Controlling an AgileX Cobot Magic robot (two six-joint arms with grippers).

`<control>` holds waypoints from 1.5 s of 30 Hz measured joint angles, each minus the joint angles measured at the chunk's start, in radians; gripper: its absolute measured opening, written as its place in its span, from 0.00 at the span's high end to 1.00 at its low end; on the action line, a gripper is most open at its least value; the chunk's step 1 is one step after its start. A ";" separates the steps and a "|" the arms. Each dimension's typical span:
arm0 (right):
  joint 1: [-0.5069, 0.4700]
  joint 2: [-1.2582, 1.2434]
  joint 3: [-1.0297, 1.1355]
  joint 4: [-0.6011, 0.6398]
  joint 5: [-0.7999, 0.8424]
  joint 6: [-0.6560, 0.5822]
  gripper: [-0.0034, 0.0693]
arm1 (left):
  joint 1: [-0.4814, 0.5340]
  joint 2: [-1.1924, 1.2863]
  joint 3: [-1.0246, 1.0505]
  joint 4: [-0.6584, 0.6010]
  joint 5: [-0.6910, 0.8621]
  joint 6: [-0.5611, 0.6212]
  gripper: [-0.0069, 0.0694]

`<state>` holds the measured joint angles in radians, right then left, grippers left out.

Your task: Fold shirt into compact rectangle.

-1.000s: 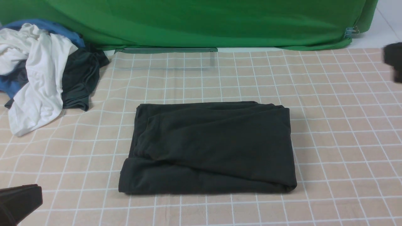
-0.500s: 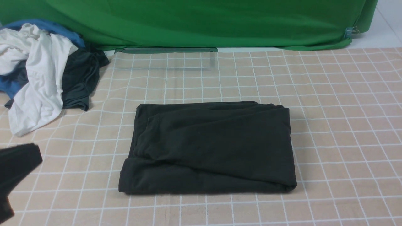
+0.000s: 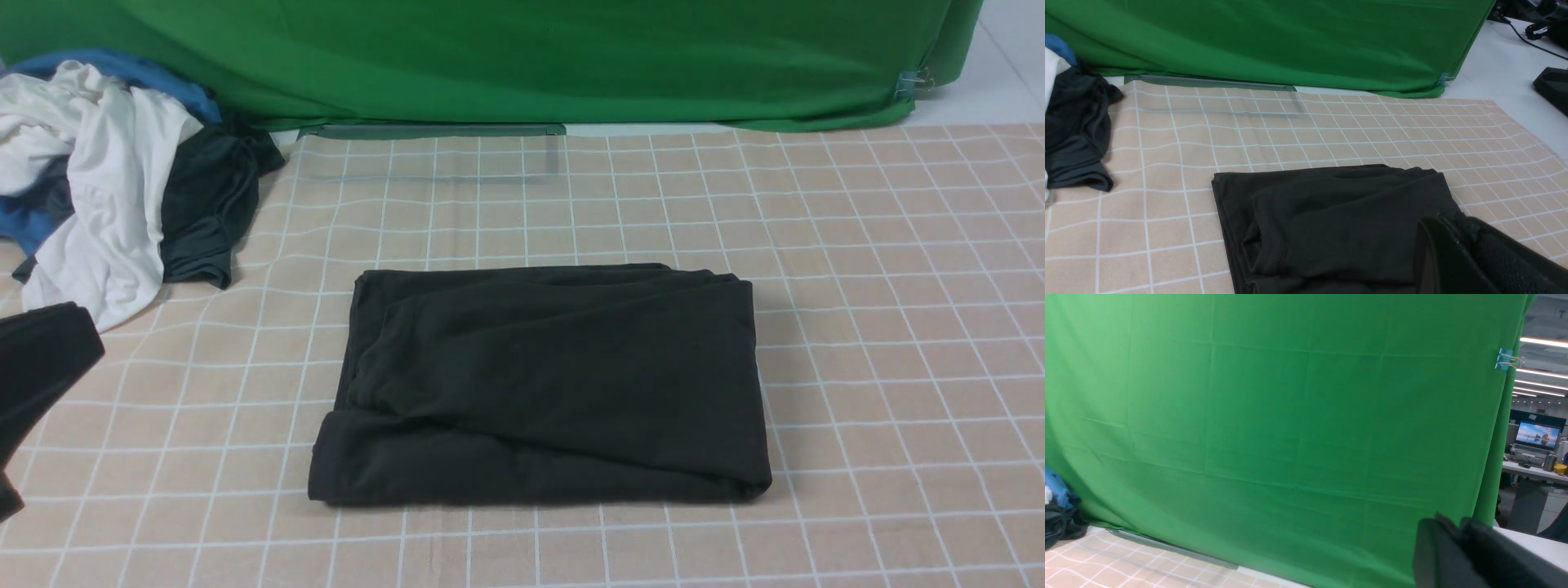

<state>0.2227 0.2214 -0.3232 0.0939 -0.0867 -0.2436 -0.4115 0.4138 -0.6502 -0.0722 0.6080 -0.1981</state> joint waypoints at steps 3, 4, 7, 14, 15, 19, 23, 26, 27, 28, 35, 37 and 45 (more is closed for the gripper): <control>0.000 0.000 0.000 0.000 -0.001 0.000 0.79 | 0.000 0.000 0.000 0.000 0.000 0.000 0.88; 0.000 0.000 0.000 0.000 -0.001 0.000 0.78 | 0.000 0.000 0.000 0.000 0.000 0.000 0.88; 0.000 0.000 0.000 0.000 -0.001 0.000 0.78 | 0.000 0.000 0.000 0.000 -0.001 0.001 0.88; 0.000 0.000 0.000 0.000 -0.001 0.000 0.76 | 0.000 -0.001 0.001 0.026 -0.011 0.042 0.88; 0.000 0.000 0.000 0.000 -0.001 0.000 0.75 | 0.001 -0.007 0.004 0.037 -0.022 0.058 0.88; 0.000 0.000 0.000 0.000 -0.001 0.000 0.75 | 0.056 -0.077 0.085 0.043 -0.135 0.191 0.88; 0.000 0.000 0.000 0.000 -0.001 0.000 0.74 | 0.158 -0.212 0.259 0.031 -0.325 0.296 0.88; 0.000 0.000 0.000 0.000 -0.001 0.000 0.73 | 0.227 -0.298 0.401 0.029 -0.439 0.317 0.88; 0.000 0.000 0.000 0.000 -0.001 0.000 0.73 | 0.255 -0.338 0.473 0.029 -0.485 0.322 0.88; 0.000 0.000 0.000 0.000 -0.001 0.000 0.73 | 0.286 -0.371 0.538 0.029 -0.511 0.324 0.88; 0.000 0.000 0.000 0.000 -0.001 0.000 0.70 | 0.354 -0.414 0.655 0.029 -0.484 0.327 0.88; 0.000 0.000 0.000 0.000 -0.001 0.000 0.70 | 0.357 -0.414 0.655 0.029 -0.466 0.327 0.88; 0.000 0.000 0.000 0.000 -0.001 0.000 0.67 | 0.360 -0.414 0.657 0.029 -0.371 0.328 0.88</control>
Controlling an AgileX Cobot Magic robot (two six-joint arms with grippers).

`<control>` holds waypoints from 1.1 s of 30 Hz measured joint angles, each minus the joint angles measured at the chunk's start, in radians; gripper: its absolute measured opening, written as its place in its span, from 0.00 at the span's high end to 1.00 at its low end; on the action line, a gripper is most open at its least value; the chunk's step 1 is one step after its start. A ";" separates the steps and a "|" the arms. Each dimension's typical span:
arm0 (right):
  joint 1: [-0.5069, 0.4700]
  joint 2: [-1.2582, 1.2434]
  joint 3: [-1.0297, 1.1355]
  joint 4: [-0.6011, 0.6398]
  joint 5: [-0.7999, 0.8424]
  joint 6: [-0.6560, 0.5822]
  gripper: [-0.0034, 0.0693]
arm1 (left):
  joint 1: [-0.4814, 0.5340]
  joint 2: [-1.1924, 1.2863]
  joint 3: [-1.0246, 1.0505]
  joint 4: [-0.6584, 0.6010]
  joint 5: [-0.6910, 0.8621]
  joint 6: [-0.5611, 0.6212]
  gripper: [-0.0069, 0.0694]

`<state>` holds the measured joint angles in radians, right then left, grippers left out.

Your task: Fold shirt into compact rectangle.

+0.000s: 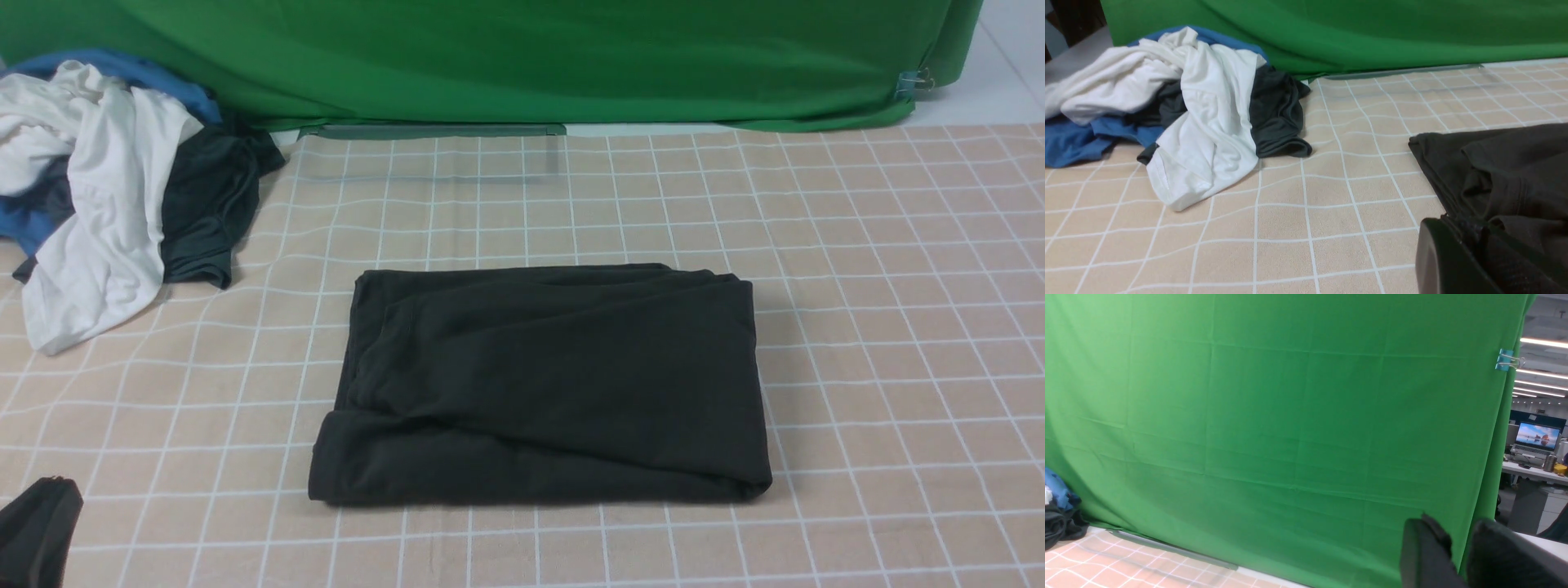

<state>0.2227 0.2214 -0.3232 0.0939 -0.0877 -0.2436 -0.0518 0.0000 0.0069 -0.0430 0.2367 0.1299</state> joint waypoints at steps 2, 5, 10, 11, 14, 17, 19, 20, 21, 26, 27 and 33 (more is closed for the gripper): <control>0.000 0.000 0.000 0.000 0.000 0.000 0.66 | 0.000 0.000 0.000 0.000 0.003 0.000 0.88; 0.000 0.000 0.000 0.000 0.000 0.000 0.65 | 0.000 0.000 0.000 0.000 0.003 0.000 0.88; 0.000 0.000 0.000 0.000 0.000 0.000 0.65 | 0.000 0.000 0.000 0.000 0.003 0.000 0.88; 0.000 0.000 0.000 0.000 0.000 0.000 0.65 | 0.000 0.000 0.000 0.000 0.003 -0.001 0.88; 0.000 0.000 0.000 0.000 0.000 0.000 0.65 | 0.000 0.000 0.000 0.000 0.003 -0.001 0.88; 0.000 0.000 0.000 0.000 0.000 0.000 0.65 | 0.000 0.000 0.000 0.000 0.003 -0.001 0.88; 0.000 0.000 0.000 0.000 0.000 0.000 0.64 | 0.000 0.000 0.000 0.000 0.003 -0.001 0.88; 0.000 0.000 0.000 0.000 0.000 0.000 0.64 | 0.000 0.000 0.000 0.000 0.003 -0.001 0.88; 0.000 -0.003 0.000 0.000 0.005 0.000 0.64 | 0.000 0.000 0.000 0.000 0.004 -0.001 0.88; -0.060 -0.064 0.002 0.000 0.079 -0.002 0.63 | 0.000 0.000 0.000 0.000 0.004 -0.001 0.88; -0.081 -0.077 0.009 0.000 0.099 -0.009 0.63 | 0.000 0.000 0.000 0.000 0.004 -0.001 0.88; -0.182 -0.147 0.163 -0.006 0.168 -0.046 0.63 | 0.000 0.000 0.000 0.000 0.004 -0.001 0.88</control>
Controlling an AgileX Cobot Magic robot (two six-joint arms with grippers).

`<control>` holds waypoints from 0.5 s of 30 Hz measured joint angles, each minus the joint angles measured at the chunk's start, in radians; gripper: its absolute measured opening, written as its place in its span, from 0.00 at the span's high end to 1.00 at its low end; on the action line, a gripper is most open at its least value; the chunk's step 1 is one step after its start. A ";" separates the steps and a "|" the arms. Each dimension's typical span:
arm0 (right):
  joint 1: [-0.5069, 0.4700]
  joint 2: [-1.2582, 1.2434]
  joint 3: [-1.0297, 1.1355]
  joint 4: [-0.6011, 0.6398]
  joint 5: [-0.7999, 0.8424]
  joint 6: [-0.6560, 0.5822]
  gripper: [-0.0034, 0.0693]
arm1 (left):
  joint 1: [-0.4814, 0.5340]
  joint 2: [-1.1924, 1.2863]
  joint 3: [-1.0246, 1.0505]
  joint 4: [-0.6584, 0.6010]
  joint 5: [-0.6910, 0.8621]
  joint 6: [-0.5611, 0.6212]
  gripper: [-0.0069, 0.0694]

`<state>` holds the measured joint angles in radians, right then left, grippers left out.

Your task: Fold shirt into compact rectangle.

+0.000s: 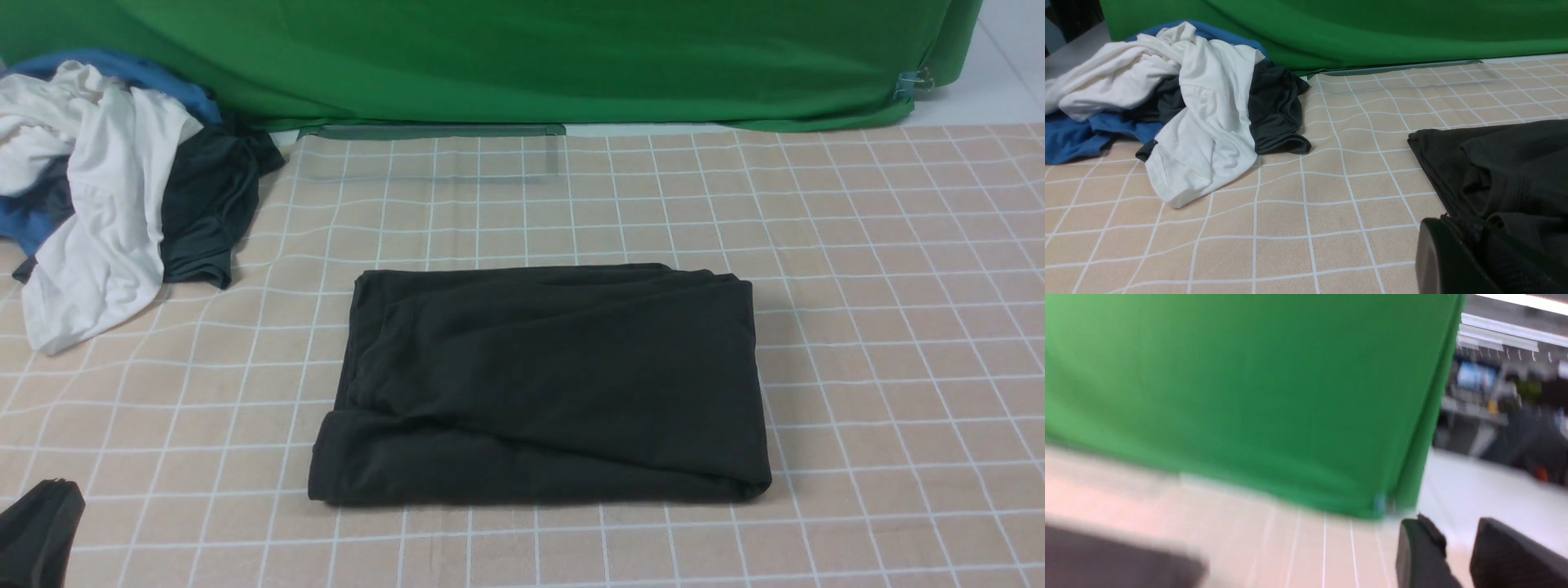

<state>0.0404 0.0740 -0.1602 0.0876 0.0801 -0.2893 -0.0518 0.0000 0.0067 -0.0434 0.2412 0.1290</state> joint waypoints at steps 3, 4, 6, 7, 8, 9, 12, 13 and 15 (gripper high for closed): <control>-0.010 -0.040 0.119 -0.001 0.017 -0.003 0.63 | 0.000 0.000 0.000 0.000 0.000 0.000 0.88; -0.010 -0.049 0.137 -0.001 0.026 -0.003 0.63 | 0.000 0.000 0.000 0.000 0.000 0.000 0.88; -0.013 -0.070 0.162 -0.001 0.103 -0.006 0.63 | 0.000 0.000 0.000 0.000 0.001 0.000 0.88; -0.014 -0.071 0.166 -0.002 0.139 -0.013 0.63 | 0.000 0.000 0.000 0.000 0.000 0.000 0.88; -0.014 -0.071 0.168 -0.004 0.164 -0.018 0.63 | 0.000 0.000 0.000 0.000 0.001 0.000 0.88; -0.014 -0.071 0.169 -0.004 0.178 -0.022 0.63 | 0.000 0.000 0.000 0.000 0.002 0.000 0.88; -0.015 -0.074 0.169 -0.004 0.185 -0.019 0.63 | 0.000 0.000 0.000 0.003 0.002 0.000 0.88; -0.015 -0.074 0.169 -0.004 0.186 -0.018 0.63 | 0.000 0.000 0.000 0.004 0.002 0.000 0.88; -0.015 -0.074 0.169 -0.004 0.187 -0.016 0.63 | 0.000 0.000 0.000 0.004 0.002 0.000 0.88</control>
